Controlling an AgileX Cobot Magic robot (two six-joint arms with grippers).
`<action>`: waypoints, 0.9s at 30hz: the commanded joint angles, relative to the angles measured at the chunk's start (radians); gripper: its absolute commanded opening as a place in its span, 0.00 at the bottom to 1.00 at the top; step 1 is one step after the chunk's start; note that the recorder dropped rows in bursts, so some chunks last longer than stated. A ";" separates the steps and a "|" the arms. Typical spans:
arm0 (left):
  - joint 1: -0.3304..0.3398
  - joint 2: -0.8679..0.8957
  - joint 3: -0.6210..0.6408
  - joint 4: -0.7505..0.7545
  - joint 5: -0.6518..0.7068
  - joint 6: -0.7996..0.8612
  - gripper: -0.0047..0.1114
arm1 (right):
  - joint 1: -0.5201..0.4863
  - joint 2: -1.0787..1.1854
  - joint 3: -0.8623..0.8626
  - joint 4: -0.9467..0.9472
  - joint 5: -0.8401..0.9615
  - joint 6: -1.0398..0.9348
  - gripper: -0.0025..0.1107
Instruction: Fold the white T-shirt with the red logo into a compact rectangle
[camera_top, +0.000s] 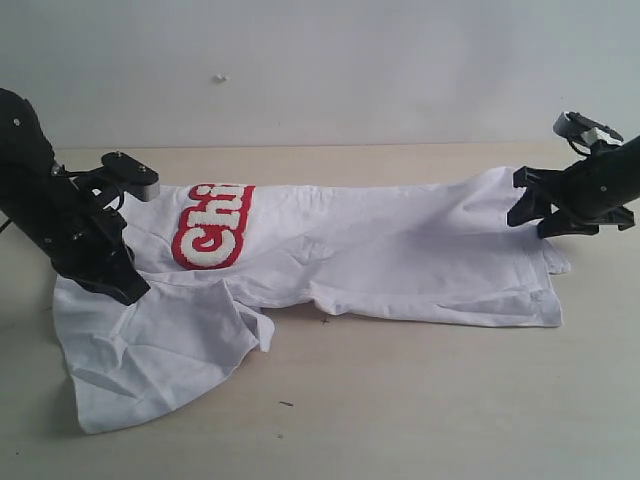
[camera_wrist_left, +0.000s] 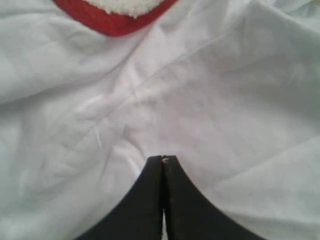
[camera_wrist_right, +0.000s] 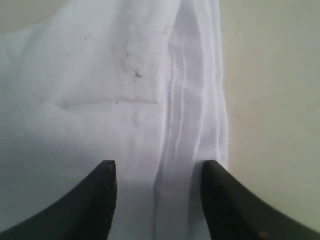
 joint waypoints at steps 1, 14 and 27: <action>0.001 -0.012 0.004 -0.008 -0.030 0.007 0.04 | -0.001 0.016 -0.002 0.104 0.007 -0.098 0.47; 0.001 -0.012 0.004 -0.008 -0.030 0.007 0.04 | -0.001 -0.067 -0.002 0.011 0.044 -0.096 0.02; 0.001 -0.012 0.004 -0.008 -0.021 0.007 0.04 | -0.001 -0.152 -0.002 -0.008 0.041 -0.033 0.03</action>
